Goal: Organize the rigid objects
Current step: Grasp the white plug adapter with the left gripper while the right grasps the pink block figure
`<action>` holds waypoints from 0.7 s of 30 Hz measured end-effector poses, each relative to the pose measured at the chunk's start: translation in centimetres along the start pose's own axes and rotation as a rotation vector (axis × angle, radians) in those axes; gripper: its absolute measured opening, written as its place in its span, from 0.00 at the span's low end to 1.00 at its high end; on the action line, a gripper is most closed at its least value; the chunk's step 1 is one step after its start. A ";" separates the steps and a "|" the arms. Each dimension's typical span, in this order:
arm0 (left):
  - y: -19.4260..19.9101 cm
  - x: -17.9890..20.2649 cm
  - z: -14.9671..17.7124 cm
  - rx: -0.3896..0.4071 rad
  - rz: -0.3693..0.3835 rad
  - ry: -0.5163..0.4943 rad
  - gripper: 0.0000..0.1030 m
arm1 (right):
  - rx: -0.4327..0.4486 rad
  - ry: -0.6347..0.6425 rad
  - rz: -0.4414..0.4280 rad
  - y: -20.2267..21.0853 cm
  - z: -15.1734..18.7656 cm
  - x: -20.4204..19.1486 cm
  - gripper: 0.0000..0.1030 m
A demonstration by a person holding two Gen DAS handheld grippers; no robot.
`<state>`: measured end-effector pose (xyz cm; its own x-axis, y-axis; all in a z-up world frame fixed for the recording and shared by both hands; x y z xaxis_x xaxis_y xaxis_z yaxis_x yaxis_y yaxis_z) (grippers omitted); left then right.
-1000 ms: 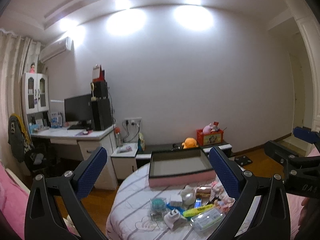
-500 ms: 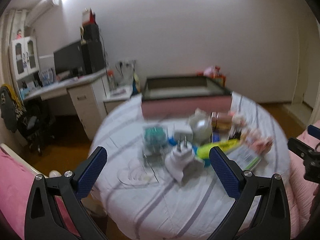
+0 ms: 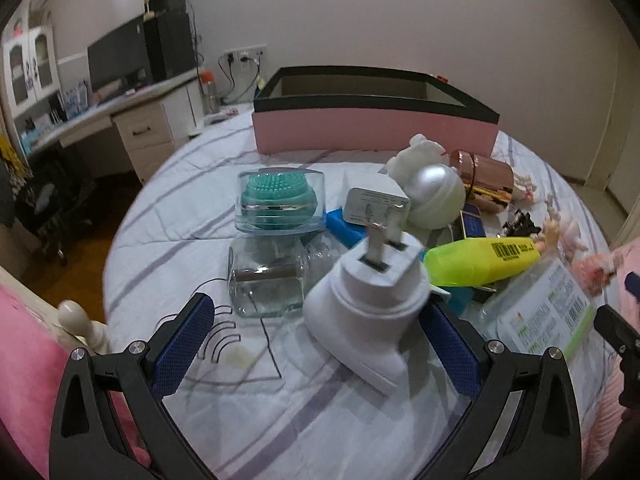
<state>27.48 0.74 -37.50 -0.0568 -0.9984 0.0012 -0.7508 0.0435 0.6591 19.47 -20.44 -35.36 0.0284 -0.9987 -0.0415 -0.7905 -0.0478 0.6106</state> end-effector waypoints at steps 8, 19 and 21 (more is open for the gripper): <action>0.4 0.1 0.4 0.002 0.074 -0.050 0.80 | 0.008 -0.023 -0.029 -1.1 -1.1 0.0 1.00; 1.6 -0.1 1.5 0.024 0.049 -0.084 0.77 | -0.022 -0.042 -0.128 -2.8 -1.9 -1.9 1.00; 1.4 -0.4 1.4 0.022 0.073 -0.051 0.79 | -0.031 -0.039 -0.139 -3.3 -2.0 -2.4 1.00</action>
<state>25.53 1.26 -37.59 -0.1451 -0.9894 0.0099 -0.7575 0.1175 0.6422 23.25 -17.93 -35.66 0.1120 -0.9811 -0.1580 -0.7614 -0.1869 0.6208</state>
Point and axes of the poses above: each gripper's, at about its wrist camera, not at the fingertips, and y roughly against the way its jaws point, x to its right, z to its underside, the point moved 10 cm from there along -y, roughly the way its jaws point, and after that the axes turned 3 degrees about x, right-handed, at the moved point
